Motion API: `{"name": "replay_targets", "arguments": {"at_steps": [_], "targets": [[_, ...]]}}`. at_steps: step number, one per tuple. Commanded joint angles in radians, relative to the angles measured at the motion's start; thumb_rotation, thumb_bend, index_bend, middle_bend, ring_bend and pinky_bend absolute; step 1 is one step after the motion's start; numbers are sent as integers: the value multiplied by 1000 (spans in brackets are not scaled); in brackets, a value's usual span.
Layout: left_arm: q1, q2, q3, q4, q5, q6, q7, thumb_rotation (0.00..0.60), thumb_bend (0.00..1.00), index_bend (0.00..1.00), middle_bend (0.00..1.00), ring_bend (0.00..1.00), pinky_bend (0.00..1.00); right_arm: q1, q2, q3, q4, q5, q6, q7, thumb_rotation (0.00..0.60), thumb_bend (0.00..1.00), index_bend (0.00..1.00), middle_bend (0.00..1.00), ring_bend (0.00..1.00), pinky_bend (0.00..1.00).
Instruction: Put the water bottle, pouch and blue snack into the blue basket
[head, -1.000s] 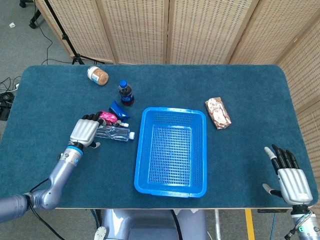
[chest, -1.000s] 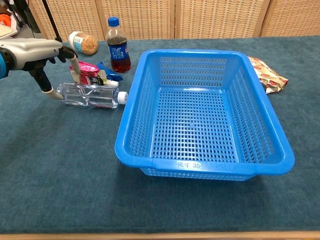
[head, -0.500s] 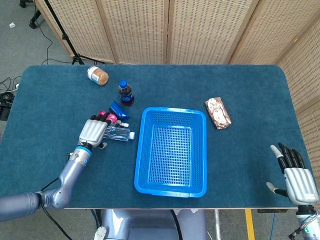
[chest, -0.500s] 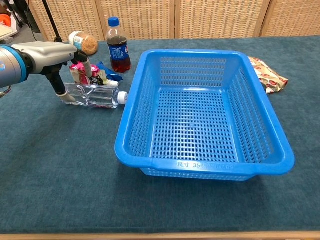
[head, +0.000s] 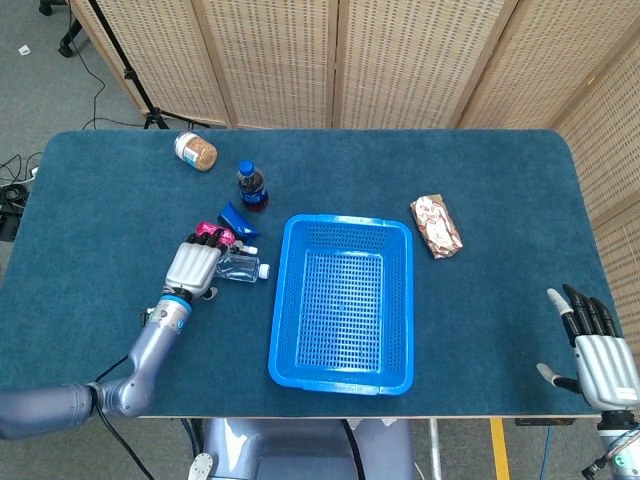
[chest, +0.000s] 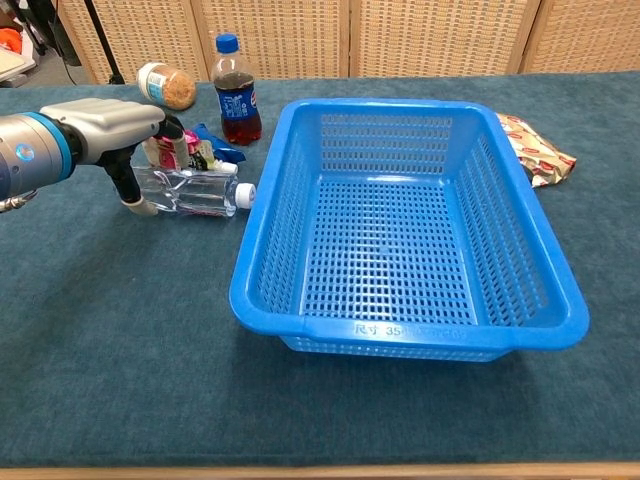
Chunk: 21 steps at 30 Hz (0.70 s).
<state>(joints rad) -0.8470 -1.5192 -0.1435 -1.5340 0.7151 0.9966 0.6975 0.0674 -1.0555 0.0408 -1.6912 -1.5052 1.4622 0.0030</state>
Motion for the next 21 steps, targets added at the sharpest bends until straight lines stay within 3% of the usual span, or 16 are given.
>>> {"name": "replay_targets", "arguments": {"at_steps": [1, 12, 21], "targets": [[-2, -7, 6, 4, -4, 0, 4, 600, 182, 350, 156, 165, 196, 0, 0, 0, 0, 0, 0, -1, 600, 156, 8, 0, 0, 0], [-11, -44, 37, 22, -43, 4, 47, 600, 193, 357, 162, 170, 202, -1, 1, 2, 0, -1, 2, 4, 600, 156, 8, 0, 0, 0], [-19, 10, 44, -75, -62, 12, 72, 600, 196, 362, 165, 205, 249, -2, 0, 4, 1, -2, 5, 4, 600, 156, 8, 0, 0, 0]]}}
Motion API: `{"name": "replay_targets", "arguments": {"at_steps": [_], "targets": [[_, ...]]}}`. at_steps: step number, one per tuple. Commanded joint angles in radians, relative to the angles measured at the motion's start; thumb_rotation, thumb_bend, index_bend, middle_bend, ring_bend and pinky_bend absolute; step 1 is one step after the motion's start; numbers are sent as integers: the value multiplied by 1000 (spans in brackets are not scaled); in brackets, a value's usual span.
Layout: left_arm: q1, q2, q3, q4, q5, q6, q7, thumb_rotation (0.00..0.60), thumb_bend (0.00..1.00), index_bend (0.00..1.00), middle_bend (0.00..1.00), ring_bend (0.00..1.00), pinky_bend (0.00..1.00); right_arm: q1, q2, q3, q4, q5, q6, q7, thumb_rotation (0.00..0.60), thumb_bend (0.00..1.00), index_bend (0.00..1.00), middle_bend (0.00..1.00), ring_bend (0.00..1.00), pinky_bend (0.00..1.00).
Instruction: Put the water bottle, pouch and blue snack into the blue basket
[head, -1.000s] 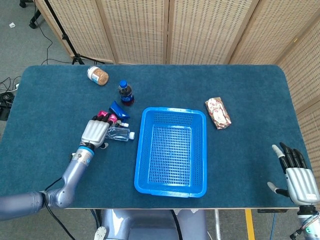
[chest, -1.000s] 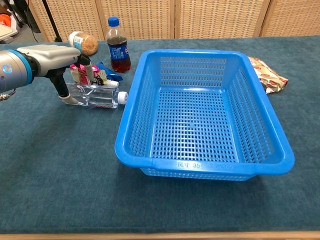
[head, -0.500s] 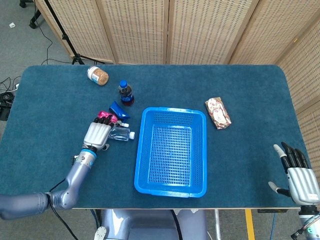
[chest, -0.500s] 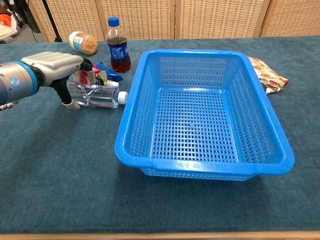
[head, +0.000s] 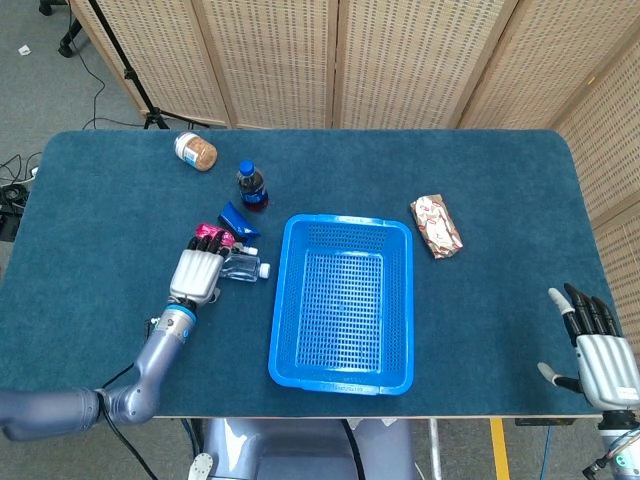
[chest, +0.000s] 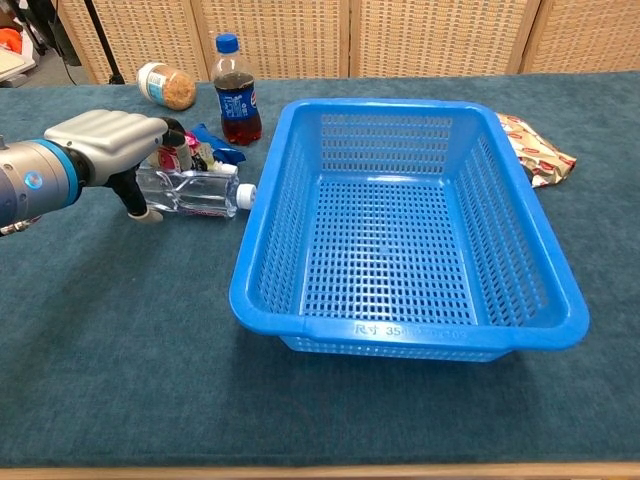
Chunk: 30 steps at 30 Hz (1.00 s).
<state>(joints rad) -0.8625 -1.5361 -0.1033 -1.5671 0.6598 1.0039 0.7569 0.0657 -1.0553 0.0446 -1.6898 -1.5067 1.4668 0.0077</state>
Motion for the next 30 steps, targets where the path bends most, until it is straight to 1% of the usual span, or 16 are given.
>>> {"name": "replay_targets", "arguments": {"at_steps": [1, 6, 9, 17, 22, 28, 30], "targets": [[-4, 40, 7, -66, -11, 8, 19, 600, 195, 362, 165, 207, 253, 0, 0, 0, 0, 0, 1, -1, 600, 156, 8, 0, 0, 0], [-12, 126, 35, -206, -59, 21, 72, 600, 196, 362, 165, 210, 261, -2, 1, 1, -4, -3, 5, -3, 600, 156, 8, 0, 0, 0], [-18, 170, 56, -272, -89, 27, 95, 600, 199, 362, 165, 216, 265, -2, 1, 1, -6, -4, 8, -5, 600, 156, 8, 0, 0, 0], [-45, 265, 118, -386, -178, -19, 122, 600, 206, 362, 165, 224, 274, -2, -1, 1, -10, -8, 9, -14, 600, 156, 8, 0, 0, 0], [-28, 283, 106, -403, -102, 13, 61, 600, 208, 362, 165, 224, 274, -1, -5, 2, -9, -6, 7, -20, 600, 156, 8, 0, 0, 0], [31, 253, 60, -363, 74, 71, -95, 600, 205, 362, 165, 221, 274, 0, -6, 2, -9, -8, 5, -23, 600, 156, 8, 0, 0, 0], [45, 241, 58, -348, 121, 85, -126, 600, 197, 360, 161, 205, 274, 0, -6, 2, -8, -6, 4, -22, 600, 156, 8, 0, 0, 0]]}}
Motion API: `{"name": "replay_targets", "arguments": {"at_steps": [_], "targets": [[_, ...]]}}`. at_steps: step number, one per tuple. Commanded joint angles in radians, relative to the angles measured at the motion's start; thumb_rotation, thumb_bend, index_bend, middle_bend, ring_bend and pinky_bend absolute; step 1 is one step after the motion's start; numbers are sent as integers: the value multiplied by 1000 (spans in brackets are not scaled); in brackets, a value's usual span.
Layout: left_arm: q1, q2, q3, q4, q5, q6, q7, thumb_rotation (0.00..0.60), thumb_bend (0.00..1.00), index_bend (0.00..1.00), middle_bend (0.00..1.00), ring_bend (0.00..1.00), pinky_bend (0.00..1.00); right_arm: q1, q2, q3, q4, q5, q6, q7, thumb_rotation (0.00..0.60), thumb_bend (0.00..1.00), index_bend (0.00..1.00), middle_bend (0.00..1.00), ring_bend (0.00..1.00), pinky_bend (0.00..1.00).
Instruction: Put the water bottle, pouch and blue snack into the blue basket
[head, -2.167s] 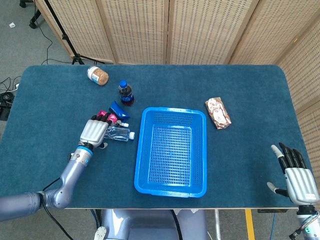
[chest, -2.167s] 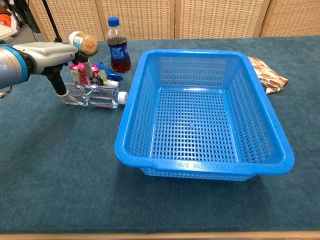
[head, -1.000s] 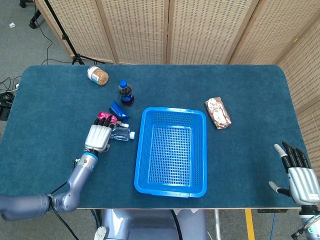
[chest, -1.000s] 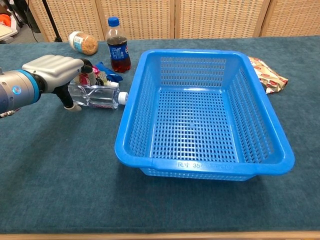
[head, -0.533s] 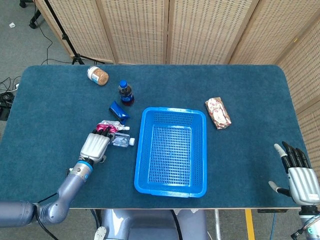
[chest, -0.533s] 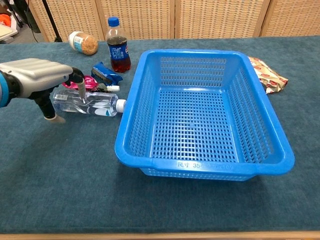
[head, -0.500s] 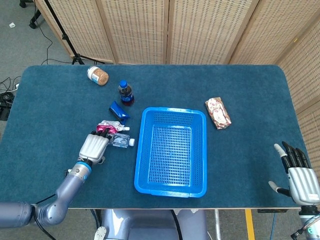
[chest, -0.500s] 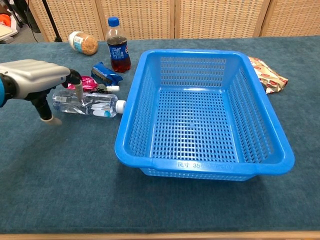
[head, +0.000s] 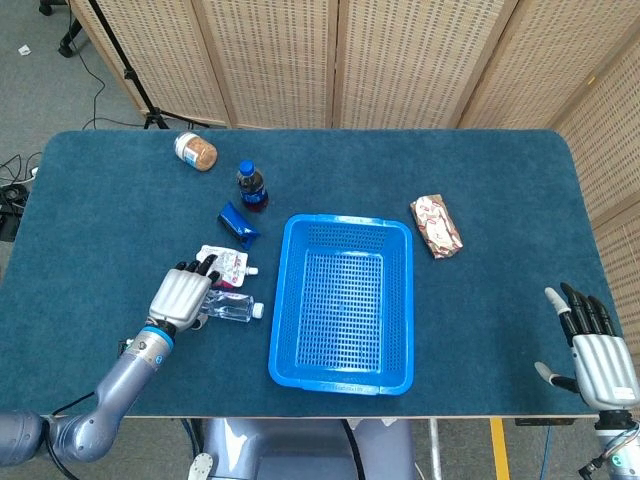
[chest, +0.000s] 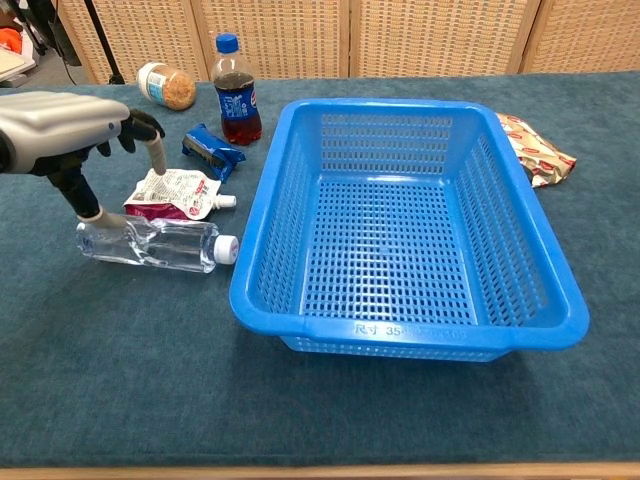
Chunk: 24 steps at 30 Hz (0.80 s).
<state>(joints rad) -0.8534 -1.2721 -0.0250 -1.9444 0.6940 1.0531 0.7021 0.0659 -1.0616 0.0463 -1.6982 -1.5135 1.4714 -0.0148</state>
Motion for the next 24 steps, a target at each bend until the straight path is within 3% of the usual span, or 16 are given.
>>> {"name": "replay_targets", "arguments": {"at_steps": [1, 10, 24], "targets": [[39, -27, -19, 35, 99, 39, -75, 600, 193, 357, 156, 197, 274, 0, 0, 0, 1, 1, 0, 1, 600, 156, 8, 0, 0, 0], [8, -57, 5, 15, 11, 9, 9, 600, 176, 334, 128, 191, 274, -2, 1, 3, 2, 1, 5, 7, 600, 156, 8, 0, 0, 0], [-77, -7, 49, -69, -161, -41, 106, 600, 163, 274, 78, 162, 271, -2, -3, 8, 0, 6, 7, 4, 600, 156, 8, 0, 0, 0]]}}
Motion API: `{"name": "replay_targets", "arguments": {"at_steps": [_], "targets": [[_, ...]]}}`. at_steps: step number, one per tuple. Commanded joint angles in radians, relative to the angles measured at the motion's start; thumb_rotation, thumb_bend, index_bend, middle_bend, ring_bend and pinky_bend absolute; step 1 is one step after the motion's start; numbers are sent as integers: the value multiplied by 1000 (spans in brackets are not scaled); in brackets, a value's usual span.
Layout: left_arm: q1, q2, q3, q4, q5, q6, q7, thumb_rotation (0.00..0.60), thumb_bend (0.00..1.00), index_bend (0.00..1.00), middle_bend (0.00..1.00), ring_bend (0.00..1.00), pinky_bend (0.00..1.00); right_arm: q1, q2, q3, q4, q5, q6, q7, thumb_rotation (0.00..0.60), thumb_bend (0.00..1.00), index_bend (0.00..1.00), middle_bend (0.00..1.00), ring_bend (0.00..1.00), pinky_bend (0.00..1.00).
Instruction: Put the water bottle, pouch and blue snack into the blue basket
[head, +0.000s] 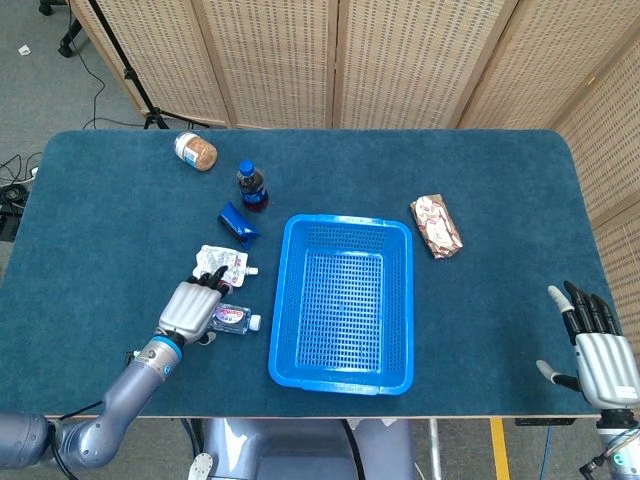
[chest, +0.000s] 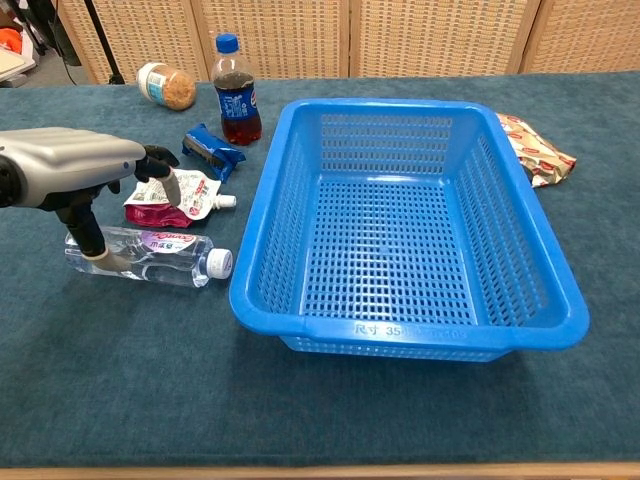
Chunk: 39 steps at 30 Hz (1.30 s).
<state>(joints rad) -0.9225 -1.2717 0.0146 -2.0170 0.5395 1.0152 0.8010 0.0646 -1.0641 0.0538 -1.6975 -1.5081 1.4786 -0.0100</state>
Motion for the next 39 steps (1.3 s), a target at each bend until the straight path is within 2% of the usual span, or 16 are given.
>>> {"name": "replay_targets", "arguments": {"at_steps": [1, 14, 22, 28, 33, 39], "targets": [[-11, -14, 14, 8, -8, -2, 12, 600, 163, 274, 78, 161, 271, -1, 0, 0, -2, 1, 0, -2, 600, 156, 8, 0, 0, 0], [-31, -102, 74, 65, -25, 30, 65, 600, 192, 273, 78, 163, 271, -1, 2, 4, 0, 6, 1, 7, 600, 156, 8, 0, 0, 0], [-16, -169, 108, 120, 12, 76, 95, 600, 215, 329, 90, 163, 271, -2, 2, 4, -1, 4, 4, 8, 600, 156, 8, 0, 0, 0], [9, -216, 119, 166, 59, 109, 90, 600, 255, 462, 216, 243, 283, -2, 3, 5, -2, 6, 4, 10, 600, 156, 8, 0, 0, 0], [34, -242, 123, 197, 122, 144, 83, 600, 308, 611, 328, 346, 354, -3, 3, 5, -2, 6, 4, 11, 600, 156, 8, 0, 0, 0], [65, -250, 110, 215, 207, 193, 58, 600, 354, 736, 428, 440, 427, -3, 4, 5, -3, 5, 3, 10, 600, 156, 8, 0, 0, 0]]}}
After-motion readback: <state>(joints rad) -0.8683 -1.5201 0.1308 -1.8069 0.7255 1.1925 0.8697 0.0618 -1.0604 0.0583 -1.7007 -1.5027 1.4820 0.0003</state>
